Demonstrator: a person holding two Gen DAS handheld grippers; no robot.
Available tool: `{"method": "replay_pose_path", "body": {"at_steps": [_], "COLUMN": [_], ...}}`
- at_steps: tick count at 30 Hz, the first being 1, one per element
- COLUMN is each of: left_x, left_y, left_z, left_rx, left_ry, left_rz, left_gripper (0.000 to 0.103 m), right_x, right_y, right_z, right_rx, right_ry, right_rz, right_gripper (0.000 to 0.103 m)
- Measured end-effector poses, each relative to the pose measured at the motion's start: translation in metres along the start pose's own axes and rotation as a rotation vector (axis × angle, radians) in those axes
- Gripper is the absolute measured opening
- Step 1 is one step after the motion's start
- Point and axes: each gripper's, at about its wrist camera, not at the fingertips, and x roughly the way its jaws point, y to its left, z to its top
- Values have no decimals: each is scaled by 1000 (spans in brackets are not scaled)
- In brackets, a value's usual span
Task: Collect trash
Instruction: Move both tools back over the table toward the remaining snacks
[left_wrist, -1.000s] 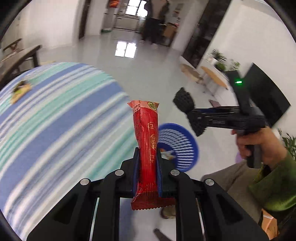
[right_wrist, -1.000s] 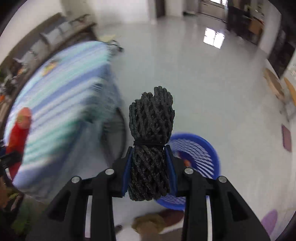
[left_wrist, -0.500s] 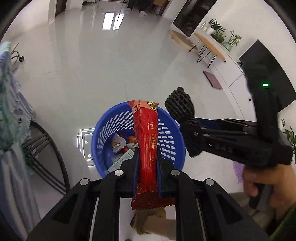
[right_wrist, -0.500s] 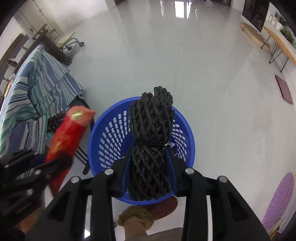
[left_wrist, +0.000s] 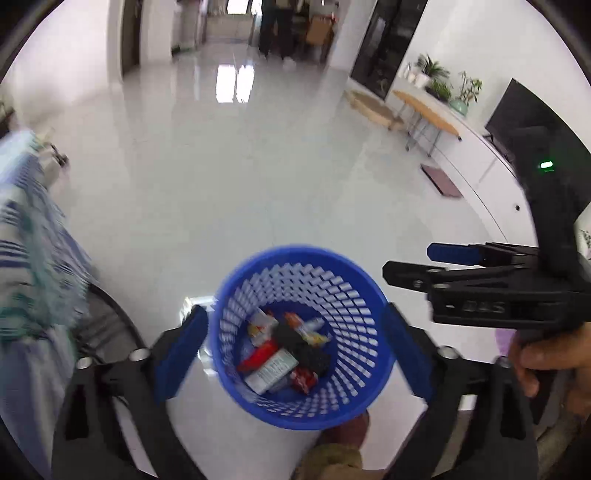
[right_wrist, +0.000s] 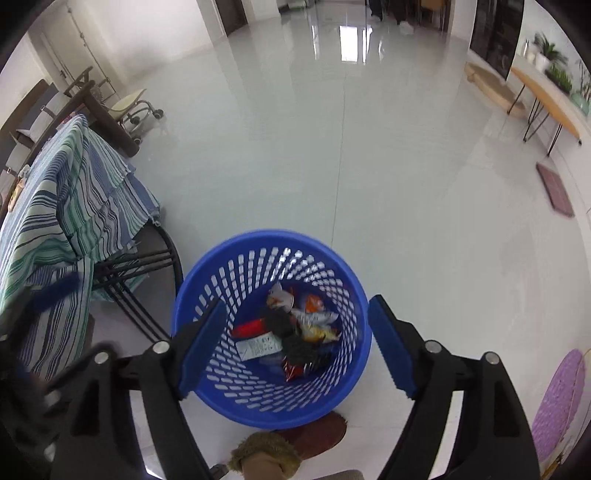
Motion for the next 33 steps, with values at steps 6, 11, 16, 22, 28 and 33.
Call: {"method": "replay_pose_path", "body": {"at_steps": [6,11,16,22,28,33], "left_x": [-87,-141,-185,-222,-262,-281], "left_y": [21,69,132,244,361,449], "left_z": [-12,-38,-68,-98,-105,-124], "left_rx": [26,-12,-94,-266,-311,-382], "left_ry": [-98,-66,-62,-42,-43,-6], "left_rz": [77,69,146,239,466,595], "left_gripper": [98,98,98,98,98,98], "right_x": [-43,-66,-71,-66,-60,-18], "right_y": [49,100,162,261,380,454], "right_z": [8,4,-14,-43,-23,35], "right_rx": [-118,-240,-313,-389,-498,-416], "right_ry": [-245,-402,-419,-302,-145,-1], "right_rz": [-32,-4,-8,134,289,308], "right_gripper": [98,98,98,98,98,98]}}
